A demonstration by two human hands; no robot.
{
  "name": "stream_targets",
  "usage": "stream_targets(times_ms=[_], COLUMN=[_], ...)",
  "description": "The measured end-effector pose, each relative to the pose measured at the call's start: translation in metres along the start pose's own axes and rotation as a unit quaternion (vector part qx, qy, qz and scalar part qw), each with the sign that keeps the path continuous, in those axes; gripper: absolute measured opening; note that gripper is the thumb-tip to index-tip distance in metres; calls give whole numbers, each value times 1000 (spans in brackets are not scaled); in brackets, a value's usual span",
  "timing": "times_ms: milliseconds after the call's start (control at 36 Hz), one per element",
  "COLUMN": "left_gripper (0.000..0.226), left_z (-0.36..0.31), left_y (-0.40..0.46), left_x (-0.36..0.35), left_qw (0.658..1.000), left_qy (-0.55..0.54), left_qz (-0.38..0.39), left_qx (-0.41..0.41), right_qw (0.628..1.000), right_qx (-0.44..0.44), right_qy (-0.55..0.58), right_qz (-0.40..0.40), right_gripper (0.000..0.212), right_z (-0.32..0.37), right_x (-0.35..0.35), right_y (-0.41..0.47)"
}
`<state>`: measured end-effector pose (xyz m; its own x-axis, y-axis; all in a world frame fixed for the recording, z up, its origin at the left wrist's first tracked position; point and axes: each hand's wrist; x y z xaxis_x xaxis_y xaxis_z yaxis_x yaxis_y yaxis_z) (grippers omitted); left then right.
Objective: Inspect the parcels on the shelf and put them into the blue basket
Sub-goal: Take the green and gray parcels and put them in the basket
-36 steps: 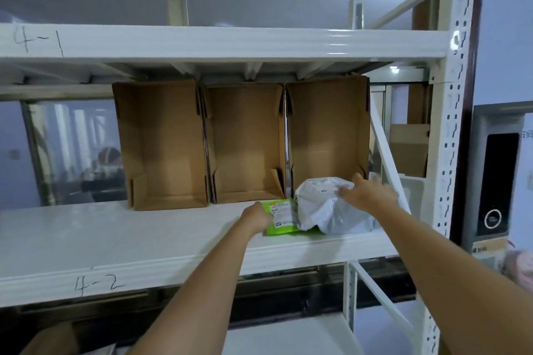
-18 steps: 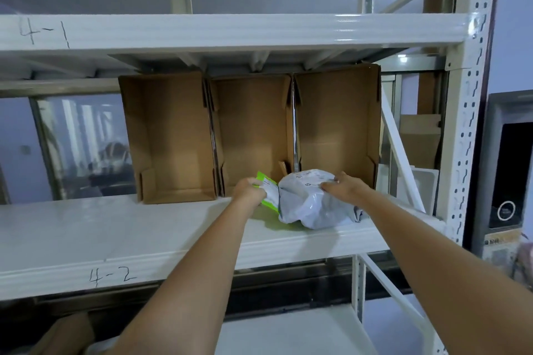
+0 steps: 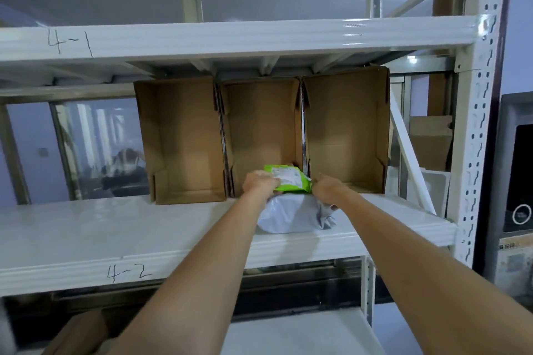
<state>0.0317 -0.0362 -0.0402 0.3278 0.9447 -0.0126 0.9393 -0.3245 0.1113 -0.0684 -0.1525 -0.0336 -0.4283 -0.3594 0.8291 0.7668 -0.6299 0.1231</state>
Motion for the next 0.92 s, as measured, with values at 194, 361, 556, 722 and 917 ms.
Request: stream_targets(times_ms=[194, 361, 556, 722, 917], left_gripper=[20, 29, 37, 42, 32], left_z=[-6, -11, 21, 11, 7], left_y=[7, 13, -7, -13, -18], left_x=[13, 25, 21, 28, 38], left_qw=[989, 990, 978, 971, 956], left_qy=[149, 133, 50, 40, -33], left_qz=[14, -1, 149, 189, 227], left_qx=[-8, 50, 140, 141, 185], right_qw=[994, 967, 940, 939, 893], right_qx=[-32, -101, -94, -76, -50], right_qy=[101, 233, 325, 324, 425], right_qz=[-34, -3, 45, 82, 144], right_gripper=[37, 87, 62, 55, 40], right_z=[-12, -9, -12, -22, -24], right_x=[10, -1, -28, -18, -7], right_y=[1, 20, 25, 13, -7])
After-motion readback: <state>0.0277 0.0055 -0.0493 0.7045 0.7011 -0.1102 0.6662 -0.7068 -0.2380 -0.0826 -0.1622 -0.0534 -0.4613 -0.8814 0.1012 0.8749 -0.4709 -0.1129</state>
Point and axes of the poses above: each hand's wrist, its own y-axis towards the middle knuckle, its own x-axis out of the back of the hand, z = x × y, and after that the axes turned 1 degree about -z, right-handed
